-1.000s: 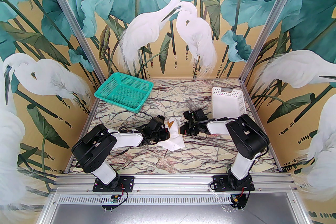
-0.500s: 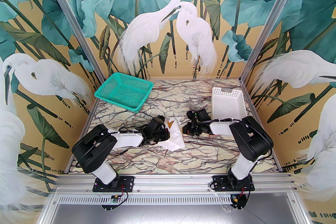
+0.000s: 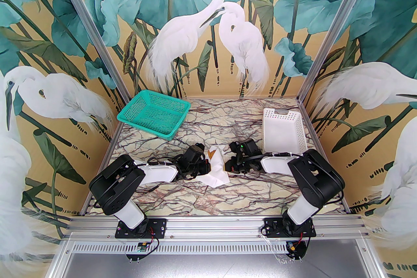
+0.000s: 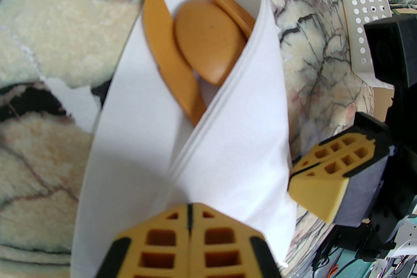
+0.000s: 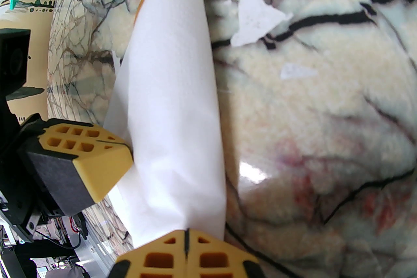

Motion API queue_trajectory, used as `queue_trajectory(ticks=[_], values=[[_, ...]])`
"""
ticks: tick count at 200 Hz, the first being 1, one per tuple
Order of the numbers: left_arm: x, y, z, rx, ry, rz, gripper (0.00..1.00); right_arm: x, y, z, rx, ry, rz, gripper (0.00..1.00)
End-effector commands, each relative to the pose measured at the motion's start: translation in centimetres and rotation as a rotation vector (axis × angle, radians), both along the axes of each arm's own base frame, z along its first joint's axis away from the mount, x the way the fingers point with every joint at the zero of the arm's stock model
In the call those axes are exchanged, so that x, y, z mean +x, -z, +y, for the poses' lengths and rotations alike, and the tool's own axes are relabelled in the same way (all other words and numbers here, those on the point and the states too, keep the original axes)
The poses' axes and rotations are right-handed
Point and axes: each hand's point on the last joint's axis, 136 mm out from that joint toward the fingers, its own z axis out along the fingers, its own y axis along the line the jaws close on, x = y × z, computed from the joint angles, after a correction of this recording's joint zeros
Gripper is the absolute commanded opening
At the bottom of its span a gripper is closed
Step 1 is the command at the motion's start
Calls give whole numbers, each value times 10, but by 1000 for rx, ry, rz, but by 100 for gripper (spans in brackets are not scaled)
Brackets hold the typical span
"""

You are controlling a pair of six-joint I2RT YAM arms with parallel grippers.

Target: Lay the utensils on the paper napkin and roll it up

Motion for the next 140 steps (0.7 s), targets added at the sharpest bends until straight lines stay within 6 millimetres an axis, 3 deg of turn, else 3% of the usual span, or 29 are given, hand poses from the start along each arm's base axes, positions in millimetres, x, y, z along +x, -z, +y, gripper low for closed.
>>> queue_trajectory(ticks=[1,54,104,140], values=[[-33,47,40,197,-9,142,0,-6,15,-6,-36,14,39,0],[-33,48,41,200,-10,143,0,-10,29,-19,-83,34,64,0],[-33,50,41,204,-12,144,0,-7,-3,-16,-33,26,7,0],[-33,49,41,204,-10,142,0,-23,-12,-13,20,8,21,0]])
